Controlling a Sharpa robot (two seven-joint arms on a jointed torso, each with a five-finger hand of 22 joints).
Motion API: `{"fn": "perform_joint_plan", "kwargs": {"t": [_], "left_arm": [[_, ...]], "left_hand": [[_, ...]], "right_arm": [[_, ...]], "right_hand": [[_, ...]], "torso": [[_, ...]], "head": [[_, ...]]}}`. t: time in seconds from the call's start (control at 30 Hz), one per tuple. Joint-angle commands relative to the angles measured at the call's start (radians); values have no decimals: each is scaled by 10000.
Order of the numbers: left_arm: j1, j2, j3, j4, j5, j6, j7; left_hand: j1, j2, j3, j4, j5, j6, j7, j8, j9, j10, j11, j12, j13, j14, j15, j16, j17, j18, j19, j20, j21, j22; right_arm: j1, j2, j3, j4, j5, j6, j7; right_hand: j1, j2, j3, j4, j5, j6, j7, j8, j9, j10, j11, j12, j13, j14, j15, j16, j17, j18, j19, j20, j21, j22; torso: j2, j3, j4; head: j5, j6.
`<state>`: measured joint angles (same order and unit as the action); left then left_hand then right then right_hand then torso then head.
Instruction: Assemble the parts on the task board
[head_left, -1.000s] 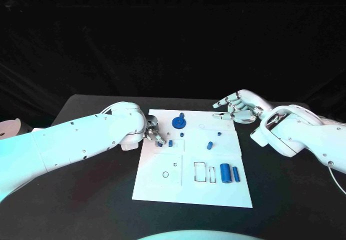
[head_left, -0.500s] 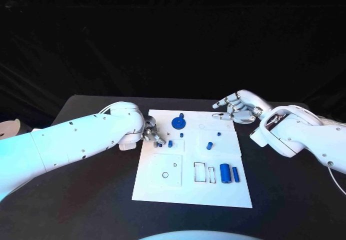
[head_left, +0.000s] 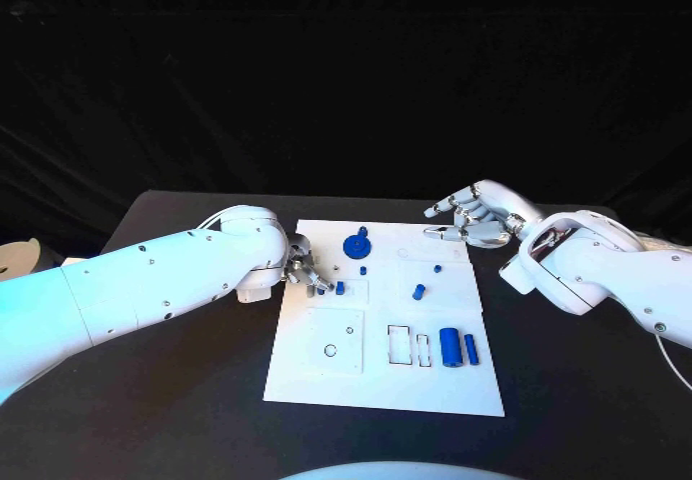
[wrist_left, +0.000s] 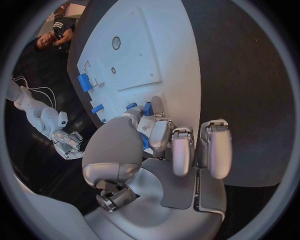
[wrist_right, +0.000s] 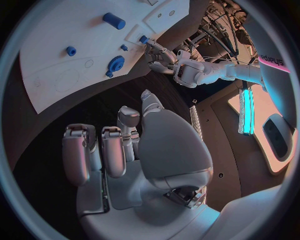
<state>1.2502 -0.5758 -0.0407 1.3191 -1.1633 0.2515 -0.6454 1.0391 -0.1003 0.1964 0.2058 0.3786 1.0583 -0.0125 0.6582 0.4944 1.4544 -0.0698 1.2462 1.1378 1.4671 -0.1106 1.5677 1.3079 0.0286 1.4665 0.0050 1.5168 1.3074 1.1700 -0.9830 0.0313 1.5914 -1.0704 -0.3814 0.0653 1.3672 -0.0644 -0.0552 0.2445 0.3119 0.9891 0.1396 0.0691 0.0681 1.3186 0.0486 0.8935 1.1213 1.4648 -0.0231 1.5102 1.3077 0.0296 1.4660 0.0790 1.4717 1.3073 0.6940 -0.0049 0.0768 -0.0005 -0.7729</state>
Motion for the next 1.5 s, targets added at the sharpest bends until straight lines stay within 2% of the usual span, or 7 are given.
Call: {"fn": "perform_joint_plan", "kwargs": {"t": [0.03, 0.6, 0.77, 0.97, 1.03, 1.4, 1.5], "left_arm": [[-118, 36, -82, 29, 124, 13, -88], [-119, -2, -61, 68, 181, -587, -48], [-120, -61, -43, 120, 245, -765, -36], [-122, -227, -12, 245, 347, -1117, 12], [-122, -264, -8, 261, 395, -1224, 26], [-124, -603, 26, 359, 1408, -2598, 655], [-123, -711, 40, 337, 1997, -3121, 1203]], "left_hand": [[-75, 11, -110, 18, -77, 60, 42, -41, 0, 53, 9, 16, -1, 1037, 2, 31, 2629, -152, 879, -41, 59, 2243], [-27, -21, -638, 330, -285, 70, 32, 17, 25, 74, 2, 61, 26, 1037, -9, 31, 2629, -168, 902, -49, 115, 2294], [31, -46, -1079, 603, -906, 62, 35, 48, 36, 69, 2, 62, 7, 1037, -8, 31, 2629, -167, 901, -50, 107, 2293], [-26, 27, -1841, 844, -2107, 59, 47, 93, 49, 59, 11, 64, -22, 1037, -3, 31, 2629, -165, 901, -45, 96, 2293], [-34, 57, -1954, 853, -2216, 54, 48, 95, 48, 54, 15, 56, -38, 1037, -1, 31, 2629, -162, 899, -46, 87, 2288], [-147, 200, -2310, 867, -2275, -118, 111, 17, 13, -85, 56, -139, -282, 1037, 11, 31, 2629, -100, 826, -42, -147, 2117], [53, 235, -2455, 854, -2114, -401, 222, -131, -57, -395, 137, -563, -775, 1037, 46, 31, 2629, 60, 618, -22, -773, 1664]], "right_arm": [[-5, 12, 1, 4, -24, 135, 21], [-5, 23, 1, -15, -21, 179, 8], [-6, 42, 1, -32, -21, 206, 0], [-13, 73, -2, -63, -20, 215, 2], [-18, 79, -2, -69, -18, 216, 4], [-112, 114, -5, -111, 15, 242, 10], [-128, 114, -6, -122, 21, 243, 9]], "right_hand": [[-65, 2, -43, 2, 35, 58, -22, -5, 7, -36, 3, -16, -16, 834, -25, -51, 1653, 123, 156, -2, -65, 793], [-90, 11, -63, 22, 37, 59, -22, -5, 7, -29, 2, -2, -12, 836, -24, -48, 1658, 122, 159, -2, -62, 798], [-89, 12, -67, 23, 39, 59, -23, -4, 7, -27, 2, 2, -10, 835, -24, -50, 1655, 122, 158, -1, -64, 796], [-89, 12, -67, 23, 39, 59, -23, -4, 7, -27, 2, 2, -10, 835, -24, -50, 1655, 122, 158, -1, -64, 796], [-89, 12, -67, 23, 39, 59, -23, -4, 7, -27, 2, 2, -10, 835, -24, -50, 1655, 122, 158, -1, -64, 796], [-79, 15, -68, 19, 43, 59, -24, -4, 7, -29, 0, -2, -15, 836, -25, -49, 1657, 122, 160, -1, -62, 798], [-79, 15, -68, 19, 43, 59, -24, -4, 7, -29, 0, -2, -15, 836, -25, -49, 1657, 122, 160, -1, -62, 798]], "torso": [[0, -1, 4], [-4, -2, 3], [-7, 0, 8], [-4, -5, 1], [-5, -7, -2], [-2, 3, 7], [1, 2, -4]], "head": [[4, 15], [-1, 8], [2, 25], [11, 37], [13, 37], [-2, 81], [-5, 80]]}}
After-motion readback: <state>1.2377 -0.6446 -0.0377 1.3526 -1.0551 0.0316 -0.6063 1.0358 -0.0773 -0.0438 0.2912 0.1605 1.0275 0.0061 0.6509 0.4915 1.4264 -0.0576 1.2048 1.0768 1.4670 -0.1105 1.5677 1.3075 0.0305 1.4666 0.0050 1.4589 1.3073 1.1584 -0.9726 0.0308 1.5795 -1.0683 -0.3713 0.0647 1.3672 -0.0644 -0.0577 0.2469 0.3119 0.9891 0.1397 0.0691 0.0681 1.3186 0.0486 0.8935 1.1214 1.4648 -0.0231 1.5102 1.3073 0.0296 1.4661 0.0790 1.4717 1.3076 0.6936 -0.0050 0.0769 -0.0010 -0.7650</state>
